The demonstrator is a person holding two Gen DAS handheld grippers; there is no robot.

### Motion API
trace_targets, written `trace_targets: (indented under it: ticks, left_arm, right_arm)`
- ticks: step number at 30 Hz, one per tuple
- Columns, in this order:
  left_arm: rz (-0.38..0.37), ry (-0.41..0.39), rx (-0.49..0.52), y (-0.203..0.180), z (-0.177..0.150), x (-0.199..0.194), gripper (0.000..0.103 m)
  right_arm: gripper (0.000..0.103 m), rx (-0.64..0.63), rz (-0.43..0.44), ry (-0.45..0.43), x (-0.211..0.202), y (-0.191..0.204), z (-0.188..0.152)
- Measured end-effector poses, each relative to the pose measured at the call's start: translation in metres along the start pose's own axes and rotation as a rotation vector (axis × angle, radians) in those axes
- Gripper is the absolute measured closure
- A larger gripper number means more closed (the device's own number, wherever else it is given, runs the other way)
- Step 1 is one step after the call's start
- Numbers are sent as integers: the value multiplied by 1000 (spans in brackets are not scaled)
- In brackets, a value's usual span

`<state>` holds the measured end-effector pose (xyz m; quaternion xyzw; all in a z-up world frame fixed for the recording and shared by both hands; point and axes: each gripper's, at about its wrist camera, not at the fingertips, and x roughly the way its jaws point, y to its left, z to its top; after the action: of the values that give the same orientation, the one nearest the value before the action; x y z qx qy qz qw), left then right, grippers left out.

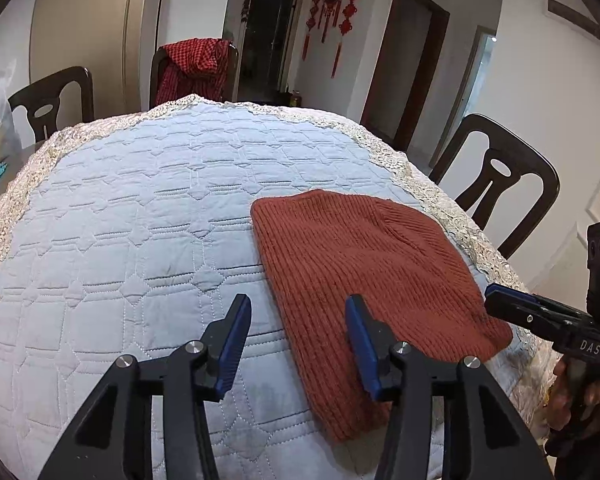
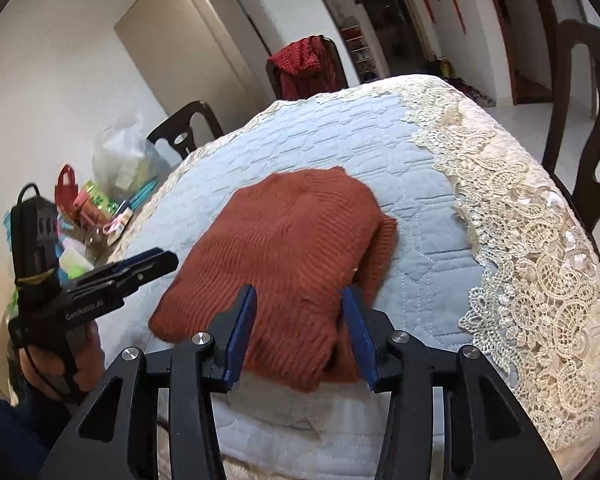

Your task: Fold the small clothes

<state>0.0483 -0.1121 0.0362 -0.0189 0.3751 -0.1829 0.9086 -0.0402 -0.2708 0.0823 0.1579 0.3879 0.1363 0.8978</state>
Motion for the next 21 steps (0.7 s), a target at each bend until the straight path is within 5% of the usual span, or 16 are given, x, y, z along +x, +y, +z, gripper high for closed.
trace_targets:
  ticks: [21]
  left_arm:
    - [-216, 94, -194, 32, -2, 43, 35]
  right_arm:
    - [53, 230, 93, 78, 42, -51, 19]
